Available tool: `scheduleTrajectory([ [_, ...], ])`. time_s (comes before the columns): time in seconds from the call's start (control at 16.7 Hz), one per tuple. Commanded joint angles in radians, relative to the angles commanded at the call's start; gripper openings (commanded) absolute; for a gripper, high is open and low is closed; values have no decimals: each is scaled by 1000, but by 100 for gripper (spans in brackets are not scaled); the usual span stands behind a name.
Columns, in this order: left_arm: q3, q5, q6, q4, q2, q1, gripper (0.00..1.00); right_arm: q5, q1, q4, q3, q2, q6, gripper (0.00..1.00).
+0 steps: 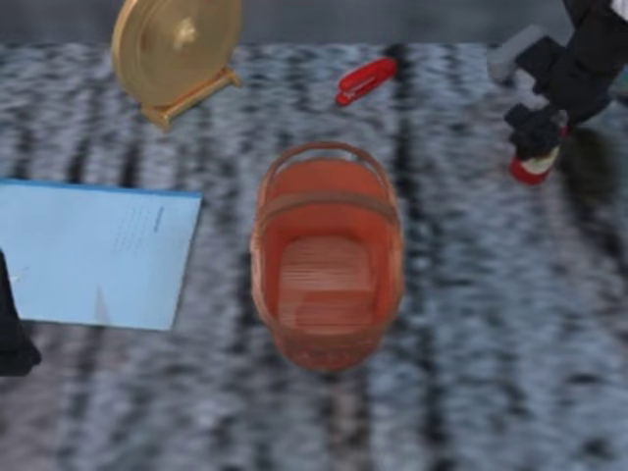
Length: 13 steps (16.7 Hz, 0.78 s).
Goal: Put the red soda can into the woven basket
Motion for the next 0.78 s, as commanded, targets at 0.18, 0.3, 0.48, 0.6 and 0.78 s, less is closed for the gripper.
scheduleTrajectory([
  [0.18,0,0,0,0,0,0,100,-100,23,190,-97,-41,63,0],
  [0.3,0,0,0,0,0,0,100,-186,42,366,-182,-80,118,0],
  [0.48,0,0,0,0,0,0,100,-335,76,677,-331,-153,212,0],
  [0.6,0,0,0,0,0,0,100,-441,100,901,-439,-210,280,0],
  [0.78,0,0,0,0,0,0,100,-602,137,1235,-608,-302,383,0],
])
